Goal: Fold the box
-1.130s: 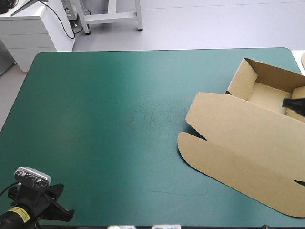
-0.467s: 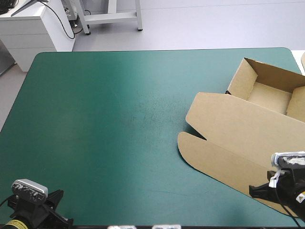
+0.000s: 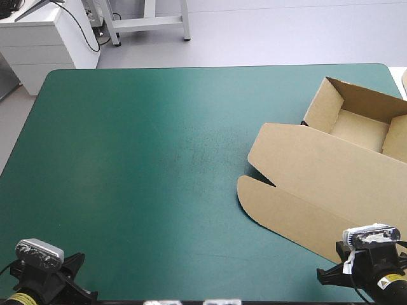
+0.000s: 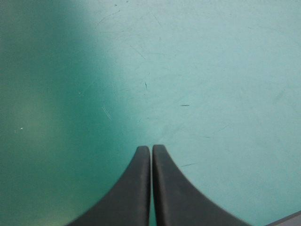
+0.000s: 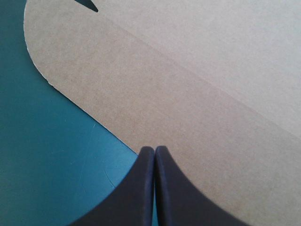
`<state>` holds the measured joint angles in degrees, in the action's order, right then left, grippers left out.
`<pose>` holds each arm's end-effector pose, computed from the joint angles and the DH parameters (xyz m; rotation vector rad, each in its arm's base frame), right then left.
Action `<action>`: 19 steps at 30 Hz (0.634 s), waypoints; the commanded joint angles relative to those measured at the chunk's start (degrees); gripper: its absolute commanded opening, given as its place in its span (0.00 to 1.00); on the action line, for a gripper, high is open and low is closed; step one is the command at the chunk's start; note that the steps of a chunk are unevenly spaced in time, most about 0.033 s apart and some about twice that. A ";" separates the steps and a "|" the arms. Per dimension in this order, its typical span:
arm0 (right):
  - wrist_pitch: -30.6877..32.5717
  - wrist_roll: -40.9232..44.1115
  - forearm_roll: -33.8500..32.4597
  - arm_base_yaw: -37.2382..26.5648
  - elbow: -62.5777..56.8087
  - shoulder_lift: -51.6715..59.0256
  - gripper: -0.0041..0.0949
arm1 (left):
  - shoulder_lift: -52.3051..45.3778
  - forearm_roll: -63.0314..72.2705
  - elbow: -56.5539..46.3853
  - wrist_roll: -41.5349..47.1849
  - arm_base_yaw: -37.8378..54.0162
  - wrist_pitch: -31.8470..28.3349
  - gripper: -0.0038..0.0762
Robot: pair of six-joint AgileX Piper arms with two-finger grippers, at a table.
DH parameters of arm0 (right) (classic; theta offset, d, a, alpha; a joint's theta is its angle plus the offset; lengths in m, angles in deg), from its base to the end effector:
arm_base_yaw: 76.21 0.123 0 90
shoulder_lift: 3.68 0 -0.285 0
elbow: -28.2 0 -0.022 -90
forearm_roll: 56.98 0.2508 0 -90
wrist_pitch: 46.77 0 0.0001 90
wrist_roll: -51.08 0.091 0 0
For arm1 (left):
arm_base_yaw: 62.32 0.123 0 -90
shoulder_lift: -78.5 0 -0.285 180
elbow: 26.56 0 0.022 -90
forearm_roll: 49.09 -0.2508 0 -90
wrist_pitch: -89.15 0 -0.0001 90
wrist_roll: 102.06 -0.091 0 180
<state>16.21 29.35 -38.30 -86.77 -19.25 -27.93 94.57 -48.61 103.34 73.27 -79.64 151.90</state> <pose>0.0388 0.0192 0.2797 -0.1922 2.2848 0.1252 0.0164 -0.0058 0.2661 0.4294 2.2119 -0.1290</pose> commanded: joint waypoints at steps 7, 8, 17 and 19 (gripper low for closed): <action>-5.47 -0.96 1.76 0.11 0.17 -0.58 0.02 | 0.94 0.36 1.34 0.14 -0.15 -3.28 0.04; -5.77 -0.96 1.76 0.11 0.17 -0.58 0.02 | 0.94 0.36 1.34 0.14 -0.15 -3.28 0.04; -5.77 -0.96 1.76 0.11 0.17 -0.58 0.02 | 0.94 0.36 1.34 0.14 -0.15 -3.28 0.04; -5.77 -0.96 1.76 0.11 0.17 -0.58 0.02 | 0.94 0.36 1.34 0.14 -0.15 -3.28 0.04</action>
<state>13.72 29.04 -37.99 -86.77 -20.53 -27.88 94.57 -48.61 103.34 73.27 -79.64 151.90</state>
